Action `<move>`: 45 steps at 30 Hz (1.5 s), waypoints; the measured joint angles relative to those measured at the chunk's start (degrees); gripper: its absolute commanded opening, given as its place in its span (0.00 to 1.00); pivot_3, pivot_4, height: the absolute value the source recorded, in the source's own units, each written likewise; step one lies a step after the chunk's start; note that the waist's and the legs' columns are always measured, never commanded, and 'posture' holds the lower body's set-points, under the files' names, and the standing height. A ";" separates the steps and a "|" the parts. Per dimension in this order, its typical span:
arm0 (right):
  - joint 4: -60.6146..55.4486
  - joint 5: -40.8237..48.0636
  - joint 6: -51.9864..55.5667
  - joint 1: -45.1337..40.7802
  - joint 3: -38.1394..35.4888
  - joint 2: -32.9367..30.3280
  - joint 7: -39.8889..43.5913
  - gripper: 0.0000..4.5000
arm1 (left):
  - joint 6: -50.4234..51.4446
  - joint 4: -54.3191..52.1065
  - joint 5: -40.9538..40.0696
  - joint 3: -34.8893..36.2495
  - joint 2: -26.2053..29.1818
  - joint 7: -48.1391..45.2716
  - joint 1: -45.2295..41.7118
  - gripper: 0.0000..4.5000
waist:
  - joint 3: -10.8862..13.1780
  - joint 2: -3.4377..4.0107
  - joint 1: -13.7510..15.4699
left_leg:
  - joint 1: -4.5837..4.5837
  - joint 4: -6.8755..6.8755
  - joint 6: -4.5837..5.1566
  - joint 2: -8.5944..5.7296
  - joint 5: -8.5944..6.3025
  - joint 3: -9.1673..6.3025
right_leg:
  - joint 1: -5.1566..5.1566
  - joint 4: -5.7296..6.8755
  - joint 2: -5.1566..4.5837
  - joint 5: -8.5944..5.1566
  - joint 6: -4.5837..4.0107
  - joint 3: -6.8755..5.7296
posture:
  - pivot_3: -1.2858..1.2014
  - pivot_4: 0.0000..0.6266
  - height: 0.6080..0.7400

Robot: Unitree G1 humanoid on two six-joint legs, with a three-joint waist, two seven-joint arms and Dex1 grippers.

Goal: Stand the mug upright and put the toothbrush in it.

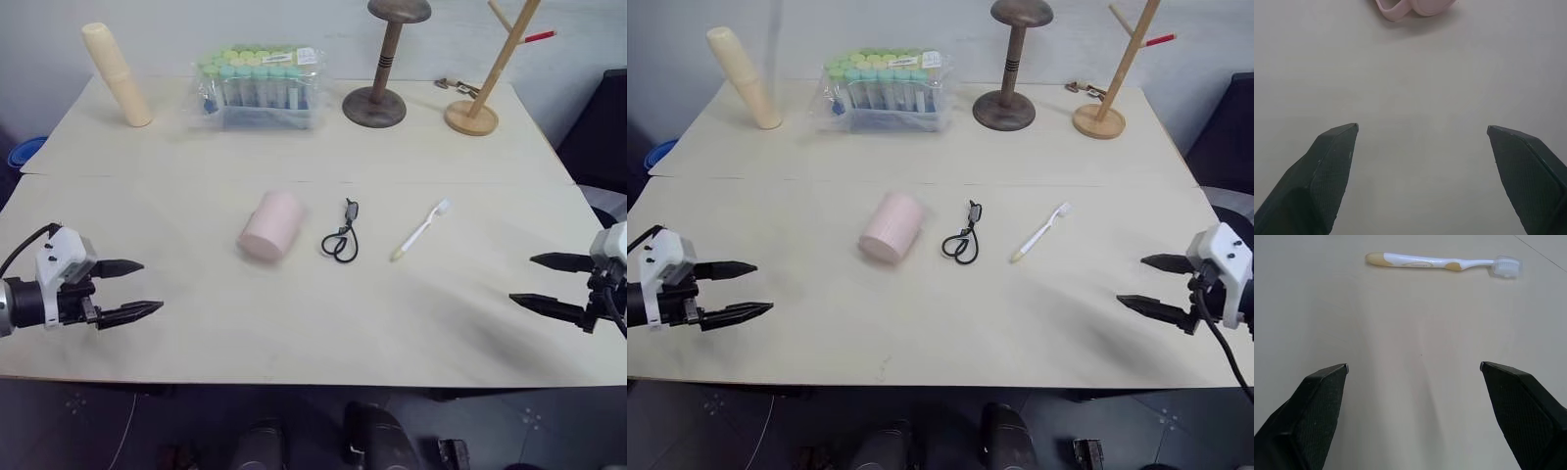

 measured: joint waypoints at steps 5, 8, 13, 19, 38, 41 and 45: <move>-0.04 0.01 0.43 -0.04 -0.13 0.23 -0.82 1.00 | 0.62 -0.60 -0.04 0.00 -1.14 1.31 -0.49 1.00 | 0.00 0.00 0.00 | 0.00 0.00 0.00 0.00 0.00 0.00 | 0.00 0.01 0.00 0.00 0.00 0.01 | 0.52 0.24 1.00; -0.29 0.01 0.66 -0.23 -0.15 0.23 -1.73 1.00 | 1.89 -0.90 -0.21 -0.01 -1.95 2.44 -1.38 1.00 | 0.00 0.00 -0.01 | 0.00 0.00 0.00 0.00 0.00 0.00 | 0.00 0.01 0.00 0.00 0.00 0.00 | 0.52 0.24 1.00; -1.46 0.01 1.25 -0.23 -0.15 0.25 -2.57 1.00 | 2.92 -1.57 -0.21 -0.01 -1.94 2.79 -2.29 1.00 | 0.00 0.00 -0.04 | 0.00 0.01 0.00 0.00 0.00 0.01 | 0.00 0.01 0.01 0.00 0.00 0.01 | 0.52 0.24 1.00; -2.68 1.34 4.29 -0.18 -0.16 0.96 -3.39 1.00 | 5.34 -2.03 -0.38 -0.01 -2.28 3.75 -2.28 1.00 | 0.00 0.00 0.04 | 0.00 0.02 0.00 -0.01 0.00 0.00 | 0.00 0.01 0.01 0.00 0.00 0.01 | 0.52 0.24 1.00; -25.36 18.08 40.21 -29.55 14.06 36.18 -53.01 1.00 | 32.21 -20.09 -24.25 -7.35 -1.42 9.85 -28.75 1.00 | -0.03 0.05 -1.52 | -0.02 0.00 -0.24 -0.07 0.08 -0.11 | -0.08 0.18 0.05 -0.02 -0.03 0.02 | 0.52 0.24 1.00; -16.75 11.70 39.08 -34.85 20.42 42.75 -58.57 1.00 | 31.72 -17.94 -20.70 -11.98 -1.53 11.53 -31.14 1.00 | -0.03 0.05 -1.61 | -0.09 0.00 -0.23 -0.08 0.08 -0.10 | -0.10 0.13 0.12 -0.02 -0.04 -0.04 | 0.52 0.24 1.00; -2.63 3.73 32.91 -40.82 25.41 47.12 -59.73 1.00 | 28.90 -14.55 -17.01 -13.89 -1.63 11.62 -33.44 1.00 | -0.02 0.04 -1.93 | -0.14 -0.01 -0.23 -0.08 0.08 -0.10 | -0.11 0.08 0.15 -0.02 -0.03 -0.11 | 0.52 0.24 1.00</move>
